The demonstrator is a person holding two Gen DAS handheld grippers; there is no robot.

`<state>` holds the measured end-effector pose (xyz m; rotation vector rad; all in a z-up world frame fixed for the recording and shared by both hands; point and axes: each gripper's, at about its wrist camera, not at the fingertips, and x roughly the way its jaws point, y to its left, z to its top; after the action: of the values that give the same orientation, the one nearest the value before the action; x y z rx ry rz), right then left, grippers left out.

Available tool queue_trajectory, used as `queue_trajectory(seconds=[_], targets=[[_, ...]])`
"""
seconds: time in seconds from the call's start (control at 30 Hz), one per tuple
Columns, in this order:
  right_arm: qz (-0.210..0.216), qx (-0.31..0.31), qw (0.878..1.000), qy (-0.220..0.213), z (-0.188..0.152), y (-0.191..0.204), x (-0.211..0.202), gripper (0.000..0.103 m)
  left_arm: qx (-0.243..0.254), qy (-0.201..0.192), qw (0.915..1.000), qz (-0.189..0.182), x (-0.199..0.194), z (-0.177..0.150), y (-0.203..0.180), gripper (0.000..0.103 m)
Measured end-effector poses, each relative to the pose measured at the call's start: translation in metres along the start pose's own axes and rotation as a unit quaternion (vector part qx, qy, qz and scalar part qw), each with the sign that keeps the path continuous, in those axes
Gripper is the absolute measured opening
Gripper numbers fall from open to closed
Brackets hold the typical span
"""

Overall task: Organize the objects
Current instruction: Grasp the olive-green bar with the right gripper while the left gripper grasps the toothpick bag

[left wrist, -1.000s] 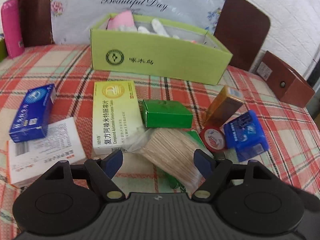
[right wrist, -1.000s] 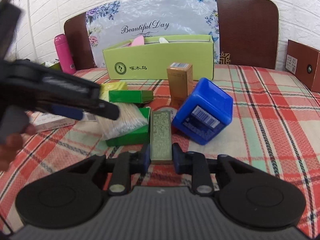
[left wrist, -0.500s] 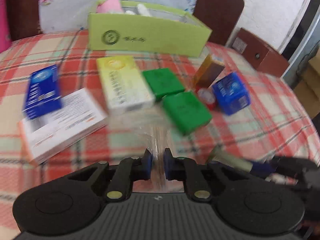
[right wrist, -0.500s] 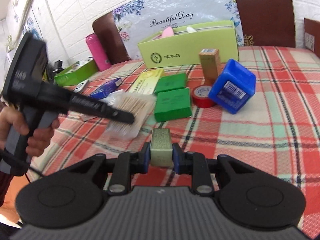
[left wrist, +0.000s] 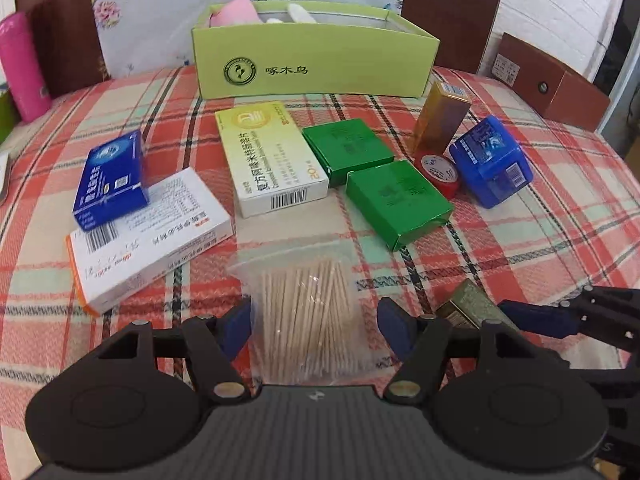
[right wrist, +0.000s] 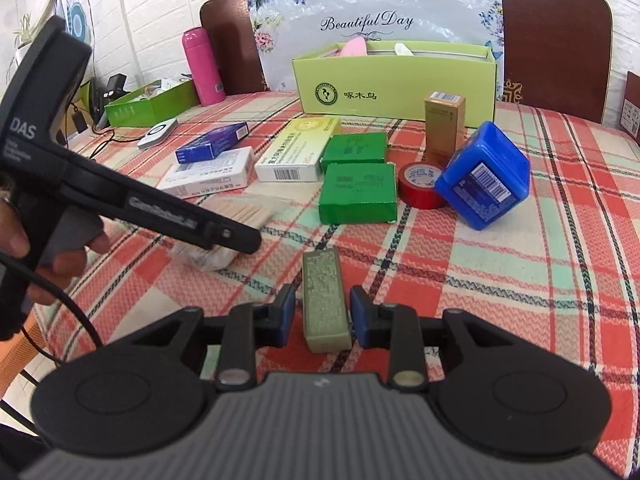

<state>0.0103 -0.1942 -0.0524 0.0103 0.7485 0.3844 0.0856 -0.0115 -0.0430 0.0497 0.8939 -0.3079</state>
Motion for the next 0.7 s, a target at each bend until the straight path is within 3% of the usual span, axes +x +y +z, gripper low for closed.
queue_trajectory(seconds=[0.07, 0.2, 0.3, 0.5, 0.57, 0.67, 0.7], targets=[[-0.001, 0.0, 1.0, 0.001, 0.0, -0.0004, 0.0005, 0.029, -0.009, 0.002, 1.0, -0.002, 0.0016, -0.0005, 0.0033, 0.047], [-0.002, 0.001, 1.0, 0.004, 0.001, -0.0015, 0.004, 0.029, -0.027, -0.001, 0.9996, -0.009, -0.0012, -0.0004, 0.0094, 0.046], [-0.002, 0.003, 1.0, 0.007, 0.0014, -0.001, 0.0062, 0.029, -0.014, -0.001, 0.9999, 0.0, -0.0015, -0.0018, 0.0054, 0.054], [-0.002, 0.0, 1.0, 0.009, 0.0013, 0.0001, 0.0078, 0.029, -0.016, -0.006, 0.9998, -0.013, -0.0015, -0.0051, 0.0064, 0.051], [-0.001, -0.002, 1.0, 0.01, 0.0013, 0.0008, 0.0083, 0.027, -0.018, -0.011, 0.9995, -0.023, -0.0018, -0.006, 0.0084, 0.034], [0.0, -0.001, 1.0, 0.009, 0.0029, 0.0009, 0.008, 0.023, -0.02, -0.016, 0.9991, -0.033, -0.0038, -0.0058, 0.0092, 0.018], [0.003, -0.001, 1.0, 0.008, 0.0042, 0.0012, 0.0067, 0.023, -0.022, -0.018, 0.9989, -0.037, -0.0053, -0.0049, 0.0096, 0.017]])
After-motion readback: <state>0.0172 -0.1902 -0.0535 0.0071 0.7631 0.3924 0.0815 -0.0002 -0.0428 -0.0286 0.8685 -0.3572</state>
